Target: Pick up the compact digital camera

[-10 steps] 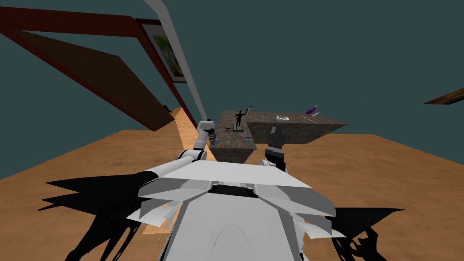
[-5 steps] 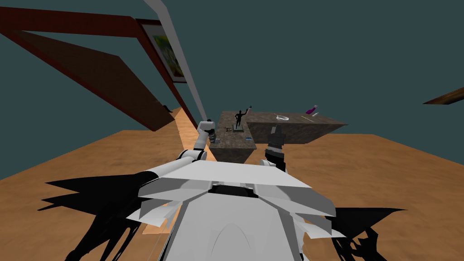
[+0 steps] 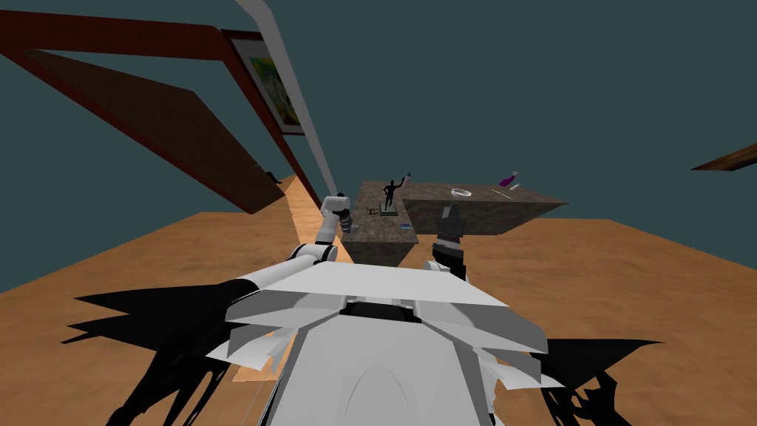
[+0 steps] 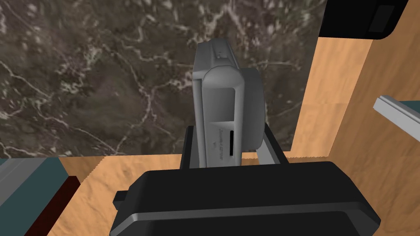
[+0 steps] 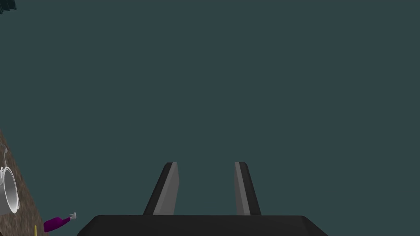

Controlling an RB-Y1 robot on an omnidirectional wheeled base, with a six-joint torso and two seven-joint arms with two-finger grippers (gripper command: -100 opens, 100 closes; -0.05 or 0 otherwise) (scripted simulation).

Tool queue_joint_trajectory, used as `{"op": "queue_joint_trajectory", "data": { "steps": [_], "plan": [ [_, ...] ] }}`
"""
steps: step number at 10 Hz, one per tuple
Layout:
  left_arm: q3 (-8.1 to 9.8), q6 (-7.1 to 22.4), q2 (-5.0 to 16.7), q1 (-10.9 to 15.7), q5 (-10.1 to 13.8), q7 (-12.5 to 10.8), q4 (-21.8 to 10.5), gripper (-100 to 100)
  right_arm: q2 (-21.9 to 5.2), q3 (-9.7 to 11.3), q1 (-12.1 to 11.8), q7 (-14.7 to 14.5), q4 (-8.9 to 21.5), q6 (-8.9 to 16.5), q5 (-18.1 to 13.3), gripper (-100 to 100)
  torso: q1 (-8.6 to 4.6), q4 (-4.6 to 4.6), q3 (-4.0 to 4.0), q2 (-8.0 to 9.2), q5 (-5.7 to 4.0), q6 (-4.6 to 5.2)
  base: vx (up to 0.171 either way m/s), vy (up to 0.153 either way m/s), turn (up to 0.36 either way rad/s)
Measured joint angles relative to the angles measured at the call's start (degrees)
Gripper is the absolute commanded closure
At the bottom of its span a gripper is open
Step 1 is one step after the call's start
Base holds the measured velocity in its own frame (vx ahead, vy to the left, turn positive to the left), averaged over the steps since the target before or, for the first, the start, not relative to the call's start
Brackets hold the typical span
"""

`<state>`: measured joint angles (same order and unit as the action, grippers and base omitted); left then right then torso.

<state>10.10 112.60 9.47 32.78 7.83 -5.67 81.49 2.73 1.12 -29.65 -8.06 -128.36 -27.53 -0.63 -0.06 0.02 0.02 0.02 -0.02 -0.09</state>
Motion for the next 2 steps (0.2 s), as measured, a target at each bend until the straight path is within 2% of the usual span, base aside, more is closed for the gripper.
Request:
{"op": "queue_joint_trajectory", "data": {
  "steps": [1,2],
  "plan": [
    [0.14,0.97,0.16,0.59,0.06,-0.11,0.35,100,0.00,0.00,0.00,0.00,0.00,0.00,0.00,0,0.00,0.00,0.00,0.00,0.00,0.00,0.000,0.000,0.000],
    [0.16,1.16,0.19,0.67,0.07,-0.13,0.39,0,0.00,0.00,0.00,0.00,0.00,0.00,0.00,0,0.01,-0.02,-0.01,0.01,0.01,0.00,0.000,0.000,0.000]
  ]
}}
